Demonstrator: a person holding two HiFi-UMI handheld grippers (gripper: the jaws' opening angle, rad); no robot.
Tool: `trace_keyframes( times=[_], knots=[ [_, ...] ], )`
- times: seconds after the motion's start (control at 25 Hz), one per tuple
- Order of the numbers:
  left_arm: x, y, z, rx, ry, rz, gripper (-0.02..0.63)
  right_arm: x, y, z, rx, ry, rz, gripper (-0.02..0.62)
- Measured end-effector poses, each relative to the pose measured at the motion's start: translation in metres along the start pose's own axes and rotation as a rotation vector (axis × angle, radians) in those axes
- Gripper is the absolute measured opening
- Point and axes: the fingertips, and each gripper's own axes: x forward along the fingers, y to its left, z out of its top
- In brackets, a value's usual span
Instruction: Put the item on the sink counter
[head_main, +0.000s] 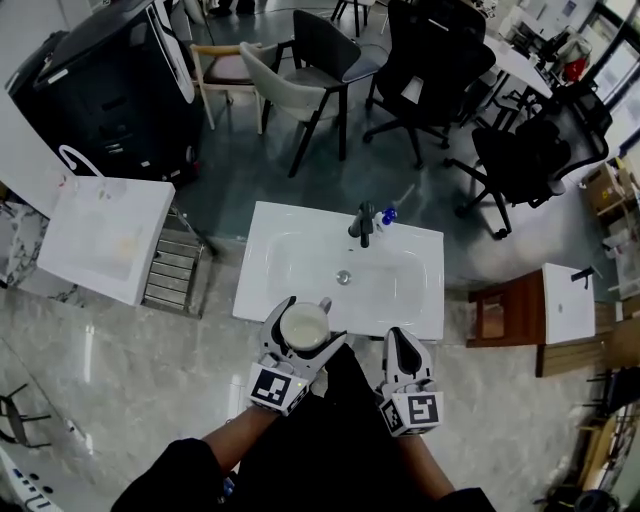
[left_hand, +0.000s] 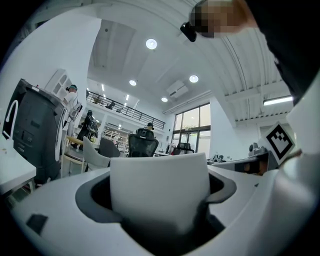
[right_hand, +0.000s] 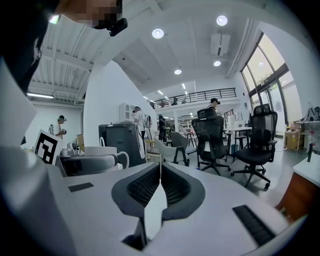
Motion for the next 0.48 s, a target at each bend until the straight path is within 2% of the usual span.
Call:
trace_keyframes(
  times=[0.24, 0.48],
  knots=[
    [0.032, 0.020, -0.001, 0.021, 0.003, 0.046, 0.460, 0.041, -0.020, 0.006, 0.026, -0.018, 0.028, 0.034],
    [0.076, 0.045, -0.006, 0.032, 0.005, 0.077, 0.460, 0.089, -0.043, 0.005, -0.012, -0.024, 0.095, 0.034]
  ],
)
